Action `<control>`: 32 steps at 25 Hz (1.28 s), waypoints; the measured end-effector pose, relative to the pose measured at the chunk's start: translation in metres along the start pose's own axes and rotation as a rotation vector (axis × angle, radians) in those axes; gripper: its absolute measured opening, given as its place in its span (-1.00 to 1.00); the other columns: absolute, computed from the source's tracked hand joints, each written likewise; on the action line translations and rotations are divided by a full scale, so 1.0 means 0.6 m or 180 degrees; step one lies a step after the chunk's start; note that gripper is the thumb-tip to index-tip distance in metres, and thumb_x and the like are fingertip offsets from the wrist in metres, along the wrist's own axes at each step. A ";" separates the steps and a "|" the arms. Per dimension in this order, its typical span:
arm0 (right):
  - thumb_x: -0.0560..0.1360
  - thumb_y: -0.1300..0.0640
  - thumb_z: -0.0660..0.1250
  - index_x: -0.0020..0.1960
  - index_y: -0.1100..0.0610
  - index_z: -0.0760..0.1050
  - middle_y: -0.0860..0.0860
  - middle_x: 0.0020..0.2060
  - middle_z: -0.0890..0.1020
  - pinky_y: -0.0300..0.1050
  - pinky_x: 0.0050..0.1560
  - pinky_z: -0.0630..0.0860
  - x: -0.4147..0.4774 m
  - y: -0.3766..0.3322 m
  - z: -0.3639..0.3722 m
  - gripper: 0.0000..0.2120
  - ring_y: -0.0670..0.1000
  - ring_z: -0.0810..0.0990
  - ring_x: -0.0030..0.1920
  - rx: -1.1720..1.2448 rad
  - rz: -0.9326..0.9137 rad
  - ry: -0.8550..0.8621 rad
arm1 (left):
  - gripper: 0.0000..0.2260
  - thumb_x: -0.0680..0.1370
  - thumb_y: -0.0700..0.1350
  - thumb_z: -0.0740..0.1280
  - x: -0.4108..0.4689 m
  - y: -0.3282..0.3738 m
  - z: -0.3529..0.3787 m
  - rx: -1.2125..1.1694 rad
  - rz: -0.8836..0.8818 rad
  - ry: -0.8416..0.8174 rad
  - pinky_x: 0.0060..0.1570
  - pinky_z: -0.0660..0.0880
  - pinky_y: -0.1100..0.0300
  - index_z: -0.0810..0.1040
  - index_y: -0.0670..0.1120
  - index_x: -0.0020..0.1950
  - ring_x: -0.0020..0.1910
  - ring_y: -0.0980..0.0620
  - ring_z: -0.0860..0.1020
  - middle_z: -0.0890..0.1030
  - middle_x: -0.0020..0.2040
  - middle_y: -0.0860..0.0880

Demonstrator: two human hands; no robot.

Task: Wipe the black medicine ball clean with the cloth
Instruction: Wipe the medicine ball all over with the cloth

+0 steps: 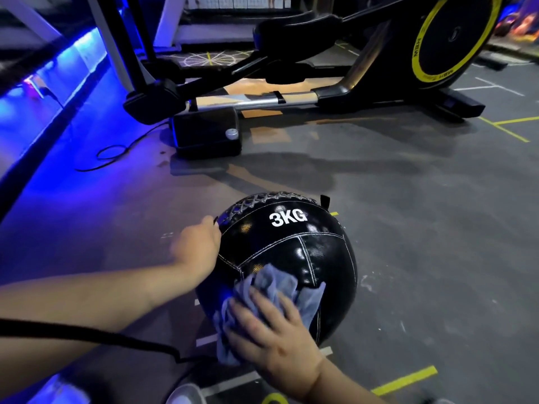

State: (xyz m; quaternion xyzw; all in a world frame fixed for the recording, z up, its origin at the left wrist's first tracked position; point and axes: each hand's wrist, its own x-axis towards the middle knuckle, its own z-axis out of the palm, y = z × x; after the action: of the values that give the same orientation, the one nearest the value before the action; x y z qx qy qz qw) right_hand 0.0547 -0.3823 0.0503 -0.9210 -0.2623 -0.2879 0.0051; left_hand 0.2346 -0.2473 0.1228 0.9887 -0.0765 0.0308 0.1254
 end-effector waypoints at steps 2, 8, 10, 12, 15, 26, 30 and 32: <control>0.66 0.09 -0.01 0.29 -0.15 0.46 -0.07 0.39 0.44 0.16 0.38 0.40 -0.055 -0.021 0.024 -0.65 0.17 0.22 0.51 -0.0392 -0.0401 -0.0674 | -0.76 0.68 -0.06 0.06 -0.004 0.003 -0.005 -0.0006 0.0134 -0.0026 -0.18 0.40 0.03 0.45 -0.16 0.10 -0.02 -0.31 0.59 0.62 -0.04 -0.28; 0.55 0.04 0.28 0.06 -0.13 0.58 -0.05 0.22 0.59 0.07 0.14 0.47 -0.010 0.019 -0.060 -0.84 0.10 0.51 0.26 0.0263 -0.0668 -0.0651 | -0.73 0.67 -0.02 0.04 0.003 0.016 -0.020 -0.0095 0.0245 -0.0138 -0.16 0.33 0.04 0.45 -0.14 0.12 0.03 -0.31 0.56 0.61 0.02 -0.28; 0.45 0.00 0.38 -0.02 -0.07 0.61 -0.04 0.15 0.63 0.05 0.16 0.43 0.025 0.054 -0.115 -0.88 0.10 0.55 0.20 0.0834 -0.0442 -0.0665 | -0.73 0.67 -0.04 0.04 0.009 0.023 -0.027 -0.0136 0.0292 -0.0229 -0.15 0.33 0.06 0.46 -0.16 0.12 0.04 -0.30 0.56 0.60 0.04 -0.29; 0.34 -0.03 0.40 -0.18 -0.05 0.59 -0.13 -0.01 0.65 -0.04 0.16 0.39 0.057 0.094 -0.170 -0.90 0.02 0.56 0.12 0.0969 -0.0166 -0.1035 | -0.74 0.66 -0.06 0.05 0.010 0.025 -0.030 -0.0157 0.0296 -0.0306 -0.14 0.34 0.06 0.47 -0.16 0.12 0.05 -0.29 0.55 0.60 0.05 -0.28; 0.26 -0.12 0.24 -0.33 0.03 0.40 -0.11 -0.31 0.55 -0.12 -0.09 0.47 0.103 0.159 -0.237 -0.79 -0.01 0.53 -0.15 0.0712 0.0758 -0.2144 | -0.75 0.65 -0.09 0.05 0.008 0.023 -0.027 -0.0163 0.0327 -0.0363 -0.12 0.38 0.04 0.46 -0.16 0.11 0.05 -0.29 0.55 0.59 0.04 -0.29; 0.56 -0.30 0.14 0.14 0.18 0.60 0.16 0.18 0.64 -0.15 0.05 0.41 0.143 0.383 -0.224 -0.42 0.16 0.59 0.19 0.0033 0.3063 -0.3390 | -0.91 0.63 -0.19 0.13 0.013 0.018 -0.038 0.0438 0.0570 -0.0613 -0.19 0.46 0.01 0.41 -0.15 0.01 -0.04 -0.28 0.61 0.64 -0.05 -0.22; 0.60 -0.30 0.02 0.26 0.19 0.55 0.19 0.30 0.55 -0.07 0.22 0.41 0.160 0.425 -0.134 -0.36 0.18 0.51 0.32 -0.0028 0.2821 -0.3200 | -0.87 0.66 -0.12 0.10 0.007 0.016 -0.037 0.0517 0.0531 -0.0636 -0.21 0.41 0.04 0.41 -0.10 0.03 -0.04 -0.27 0.61 0.63 -0.07 -0.20; 0.62 -0.24 0.05 0.27 0.19 0.54 0.18 0.32 0.54 -0.10 0.23 0.41 0.168 0.439 -0.105 -0.43 0.17 0.50 0.33 0.0007 0.2763 -0.3129 | -0.88 0.66 -0.13 0.12 0.003 0.011 -0.032 0.0720 0.0687 -0.0504 -0.17 0.50 0.00 0.42 -0.13 0.07 -0.05 -0.26 0.60 0.59 -0.14 -0.16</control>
State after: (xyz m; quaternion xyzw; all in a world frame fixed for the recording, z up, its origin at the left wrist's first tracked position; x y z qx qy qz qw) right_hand 0.2199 -0.5709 0.1939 -0.9674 0.1612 0.1951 0.0013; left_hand 0.2344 -0.2491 0.1432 0.9819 -0.1879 -0.0255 0.0030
